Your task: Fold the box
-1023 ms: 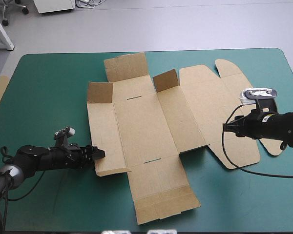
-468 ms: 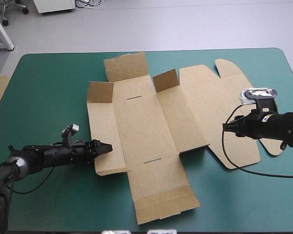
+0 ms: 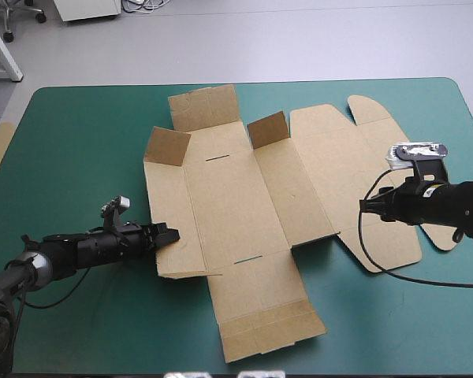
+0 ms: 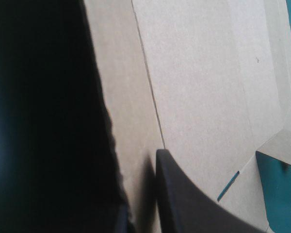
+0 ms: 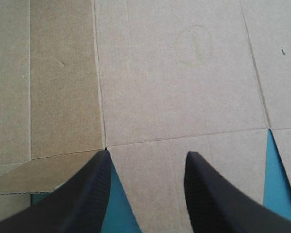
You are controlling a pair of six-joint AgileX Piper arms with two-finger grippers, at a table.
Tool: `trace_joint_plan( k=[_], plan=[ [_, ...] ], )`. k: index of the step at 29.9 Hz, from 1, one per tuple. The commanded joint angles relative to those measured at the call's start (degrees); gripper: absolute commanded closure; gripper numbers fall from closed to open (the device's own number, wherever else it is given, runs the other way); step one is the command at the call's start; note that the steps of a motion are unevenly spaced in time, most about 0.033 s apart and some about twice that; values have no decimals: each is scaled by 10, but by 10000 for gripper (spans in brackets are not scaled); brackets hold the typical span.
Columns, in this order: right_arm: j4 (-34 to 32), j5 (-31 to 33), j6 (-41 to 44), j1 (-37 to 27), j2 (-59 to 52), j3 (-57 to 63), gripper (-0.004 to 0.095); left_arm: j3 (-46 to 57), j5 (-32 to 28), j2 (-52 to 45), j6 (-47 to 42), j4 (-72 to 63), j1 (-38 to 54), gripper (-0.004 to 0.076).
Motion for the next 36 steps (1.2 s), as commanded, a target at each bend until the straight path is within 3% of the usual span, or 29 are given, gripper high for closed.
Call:
trace_joint_plan(
  k=[1,6,13,19,25,36],
  plan=[
    [4,-16,-3,-5,-13,-19,467,-10,-7,-6,7,-24,-34,670],
    [4,-14,-3,-5,-13,-19,467,-10,-20,-5,19,-26,-42,733],
    [4,-14,-5,-5,-13,-19,491,-45,11,-5,-2,50,-42,734],
    [4,-14,-6,-5,-13,-20,509,-148,99,-5,-28,173,-42,734],
    [2,-11,-6,-5,-13,-37,511,-265,114,-5,-91,314,-42,734],
    [0,1,-6,-5,-13,-74,513,-435,148,25,-97,484,-46,734]
  ],
)
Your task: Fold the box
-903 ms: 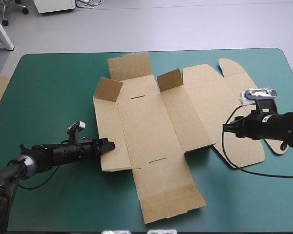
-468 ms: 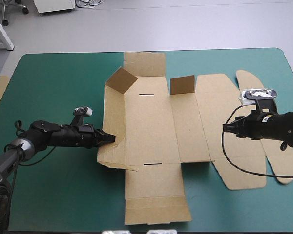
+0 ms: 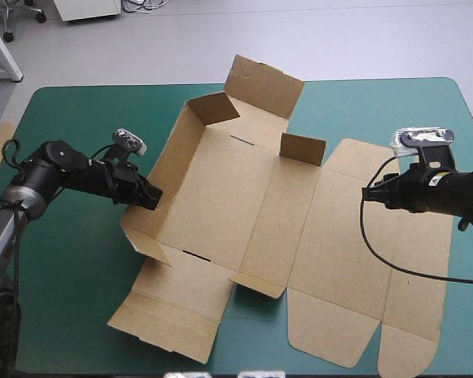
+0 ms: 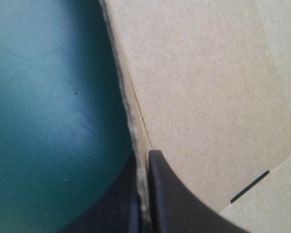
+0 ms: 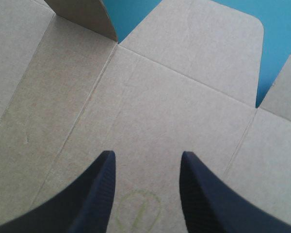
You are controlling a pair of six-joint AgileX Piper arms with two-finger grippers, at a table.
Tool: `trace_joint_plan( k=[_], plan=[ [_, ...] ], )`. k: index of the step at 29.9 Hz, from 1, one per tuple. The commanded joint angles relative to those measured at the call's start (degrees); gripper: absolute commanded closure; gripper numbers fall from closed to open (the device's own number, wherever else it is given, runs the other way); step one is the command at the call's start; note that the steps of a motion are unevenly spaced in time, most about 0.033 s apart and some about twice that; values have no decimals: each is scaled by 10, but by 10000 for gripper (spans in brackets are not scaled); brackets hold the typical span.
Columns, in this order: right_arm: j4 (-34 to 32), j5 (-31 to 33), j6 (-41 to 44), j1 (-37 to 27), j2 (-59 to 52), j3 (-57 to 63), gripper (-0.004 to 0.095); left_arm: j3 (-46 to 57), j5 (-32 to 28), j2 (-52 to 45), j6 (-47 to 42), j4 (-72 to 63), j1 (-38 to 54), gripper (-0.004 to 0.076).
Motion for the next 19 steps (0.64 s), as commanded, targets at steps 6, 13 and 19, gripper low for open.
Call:
trace_joint_plan(
  k=[6,13,19],
  plan=[
    [4,-18,-6,-5,-13,-20,512,-155,85,49,-6,95,-40,734],
    [8,-14,-6,-5,-13,-20,513,-286,91,81,-5,221,-84,734],
    [8,-10,-6,-5,-13,-20,513,-341,90,101,106,294,-99,733]
  ],
)
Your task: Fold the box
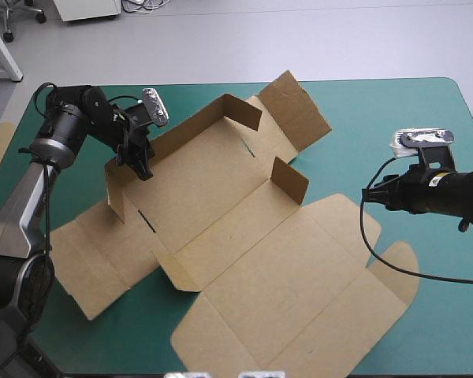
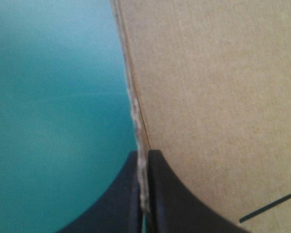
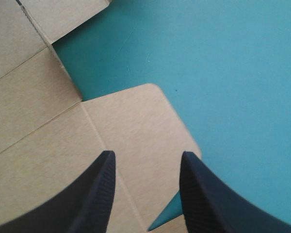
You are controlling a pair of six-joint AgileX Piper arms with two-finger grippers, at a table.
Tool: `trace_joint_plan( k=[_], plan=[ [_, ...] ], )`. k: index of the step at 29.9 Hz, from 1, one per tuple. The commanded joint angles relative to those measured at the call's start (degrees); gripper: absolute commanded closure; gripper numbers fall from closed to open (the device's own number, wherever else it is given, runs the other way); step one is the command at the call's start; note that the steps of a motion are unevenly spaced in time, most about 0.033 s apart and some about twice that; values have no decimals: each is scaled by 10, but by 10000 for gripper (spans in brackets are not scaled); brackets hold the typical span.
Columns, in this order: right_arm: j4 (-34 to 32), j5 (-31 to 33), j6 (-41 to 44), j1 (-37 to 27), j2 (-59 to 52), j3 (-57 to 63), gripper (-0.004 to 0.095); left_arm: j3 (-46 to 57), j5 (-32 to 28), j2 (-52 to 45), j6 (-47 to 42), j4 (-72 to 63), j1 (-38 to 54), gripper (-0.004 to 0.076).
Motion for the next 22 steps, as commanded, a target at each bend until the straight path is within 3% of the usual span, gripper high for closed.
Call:
trace_joint_plan(
  k=[1,5,10,13,17,22],
  plan=[
    [7,-20,-6,-5,-13,-19,513,-35,-14,-17,88,13,-8,733],
    [10,-13,-6,-5,-13,-19,516,-35,-52,-10,168,9,-10,733],
    [16,-13,-6,-5,-12,-19,516,-38,-170,-9,169,-8,-26,730],
    [19,-13,-9,-5,-12,-19,517,-52,-210,-9,168,-15,-39,708],
    [20,-12,-9,-5,-12,-19,517,-67,-208,-9,169,-8,-49,708],
    [25,-17,-11,-5,-12,-19,517,-67,-155,-9,192,23,-96,734]
  ],
)
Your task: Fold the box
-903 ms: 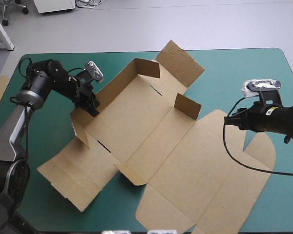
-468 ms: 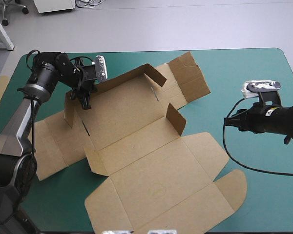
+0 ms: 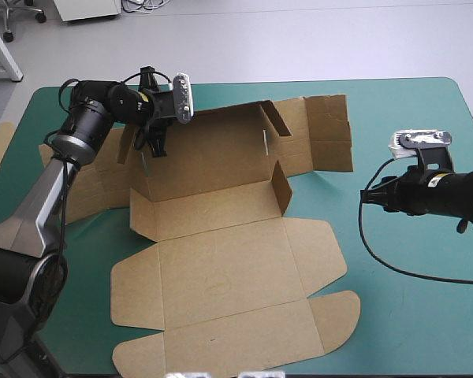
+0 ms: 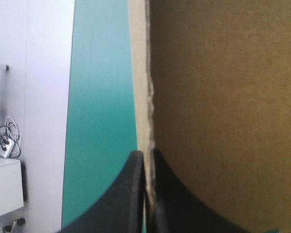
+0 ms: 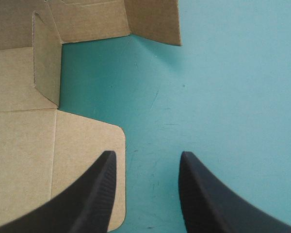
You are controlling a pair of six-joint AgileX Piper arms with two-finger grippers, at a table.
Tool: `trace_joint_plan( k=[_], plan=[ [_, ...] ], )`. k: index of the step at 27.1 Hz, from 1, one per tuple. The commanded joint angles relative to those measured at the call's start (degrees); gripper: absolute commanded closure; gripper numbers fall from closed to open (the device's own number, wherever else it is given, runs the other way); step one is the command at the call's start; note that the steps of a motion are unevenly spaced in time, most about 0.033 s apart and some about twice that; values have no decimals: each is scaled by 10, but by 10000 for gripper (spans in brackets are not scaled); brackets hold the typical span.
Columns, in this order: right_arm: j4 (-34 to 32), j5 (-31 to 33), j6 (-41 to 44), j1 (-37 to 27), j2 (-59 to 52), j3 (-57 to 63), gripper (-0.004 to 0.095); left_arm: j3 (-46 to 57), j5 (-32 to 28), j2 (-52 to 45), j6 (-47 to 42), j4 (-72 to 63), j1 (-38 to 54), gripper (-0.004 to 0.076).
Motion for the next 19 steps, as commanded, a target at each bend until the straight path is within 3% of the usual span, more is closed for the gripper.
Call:
trace_joint_plan(
  k=[1,5,13,15,19],
  plan=[
    [8,-30,-7,-5,-12,-19,517,-20,19,-32,3,7,-41,734],
    [-14,-49,2,-5,-16,-20,517,-19,49,-41,-80,61,-98,734],
    [-40,-50,14,-29,-18,-32,517,-12,34,-47,-221,217,-197,734],
    [-45,-50,16,-40,-18,-46,517,8,3,-54,-251,241,-207,734],
    [-37,-41,16,-53,-12,-98,517,170,-141,-131,-349,294,-211,734]
  ],
)
